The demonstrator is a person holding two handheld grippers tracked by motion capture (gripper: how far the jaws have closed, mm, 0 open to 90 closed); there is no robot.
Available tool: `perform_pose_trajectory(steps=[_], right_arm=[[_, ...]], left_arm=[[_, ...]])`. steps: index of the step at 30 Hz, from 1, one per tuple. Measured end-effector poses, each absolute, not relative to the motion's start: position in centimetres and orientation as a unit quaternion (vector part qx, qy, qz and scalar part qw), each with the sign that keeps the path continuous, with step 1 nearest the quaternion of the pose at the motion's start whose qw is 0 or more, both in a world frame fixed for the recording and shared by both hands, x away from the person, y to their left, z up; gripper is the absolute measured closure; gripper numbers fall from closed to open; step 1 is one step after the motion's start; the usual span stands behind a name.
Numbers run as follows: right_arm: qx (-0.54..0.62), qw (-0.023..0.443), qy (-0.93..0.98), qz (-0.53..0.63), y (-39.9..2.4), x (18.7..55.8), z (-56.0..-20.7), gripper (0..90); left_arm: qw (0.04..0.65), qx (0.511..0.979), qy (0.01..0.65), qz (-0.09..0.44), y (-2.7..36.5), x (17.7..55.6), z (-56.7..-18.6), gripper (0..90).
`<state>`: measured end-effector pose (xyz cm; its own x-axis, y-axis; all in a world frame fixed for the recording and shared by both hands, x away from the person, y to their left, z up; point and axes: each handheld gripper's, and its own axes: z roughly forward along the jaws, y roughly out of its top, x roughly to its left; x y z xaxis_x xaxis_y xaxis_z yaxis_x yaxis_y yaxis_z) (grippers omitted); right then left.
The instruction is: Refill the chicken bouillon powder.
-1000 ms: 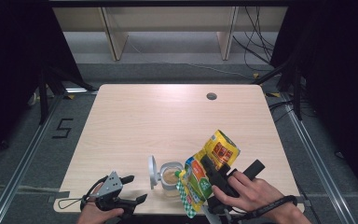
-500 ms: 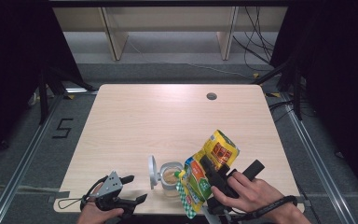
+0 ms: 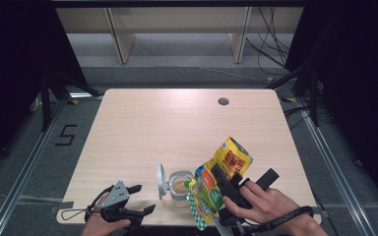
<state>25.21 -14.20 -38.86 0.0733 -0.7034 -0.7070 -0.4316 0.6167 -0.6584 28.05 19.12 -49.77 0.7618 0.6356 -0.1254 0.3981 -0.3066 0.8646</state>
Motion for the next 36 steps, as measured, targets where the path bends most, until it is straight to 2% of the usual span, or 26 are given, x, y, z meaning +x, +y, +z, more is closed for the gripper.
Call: perform_pose_trajectory(steps=[36], right_arm=[[-0.432, 0.594, 0.668, -0.12, -14.25, 25.25, -38.99, 60.3]], left_arm=[[0.487, 0.806, 0.311, 0.127, 19.22, 28.18, -49.73, 17.8]])
